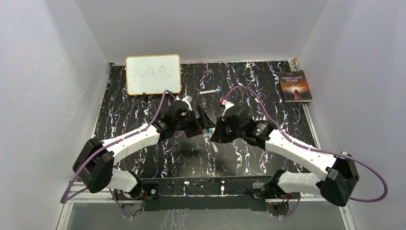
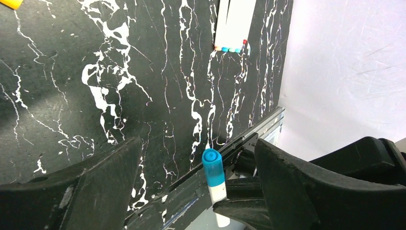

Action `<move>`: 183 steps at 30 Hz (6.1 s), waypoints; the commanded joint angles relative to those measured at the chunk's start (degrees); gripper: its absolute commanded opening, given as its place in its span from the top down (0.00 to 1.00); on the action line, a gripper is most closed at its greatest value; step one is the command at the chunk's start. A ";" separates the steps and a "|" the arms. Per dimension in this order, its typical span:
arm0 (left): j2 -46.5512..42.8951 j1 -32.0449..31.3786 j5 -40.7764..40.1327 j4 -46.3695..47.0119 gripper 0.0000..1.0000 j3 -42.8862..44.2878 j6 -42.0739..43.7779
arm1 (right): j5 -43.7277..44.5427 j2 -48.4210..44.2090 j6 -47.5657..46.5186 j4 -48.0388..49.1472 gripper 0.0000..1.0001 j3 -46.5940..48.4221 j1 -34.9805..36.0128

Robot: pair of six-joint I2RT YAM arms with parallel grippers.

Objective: Open the pen caps

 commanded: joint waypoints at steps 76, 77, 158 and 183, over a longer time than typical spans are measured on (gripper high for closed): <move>-2.00 22.81 0.67 -15.24 0.98 -2.48 16.63 | 33.29 26.46 -9.84 -9.73 0.97 12.62 -22.23; -1.54 22.86 0.62 -15.00 0.98 -2.35 16.68 | 33.08 27.31 -10.15 -9.64 0.94 13.19 -22.74; -19.18 23.41 3.08 -24.97 0.04 -5.23 15.63 | 16.29 45.69 -18.43 7.55 0.65 26.12 -11.63; -20.13 17.52 13.24 -8.84 0.02 -10.14 9.83 | -0.70 39.31 -8.55 -3.30 1.00 37.63 -10.39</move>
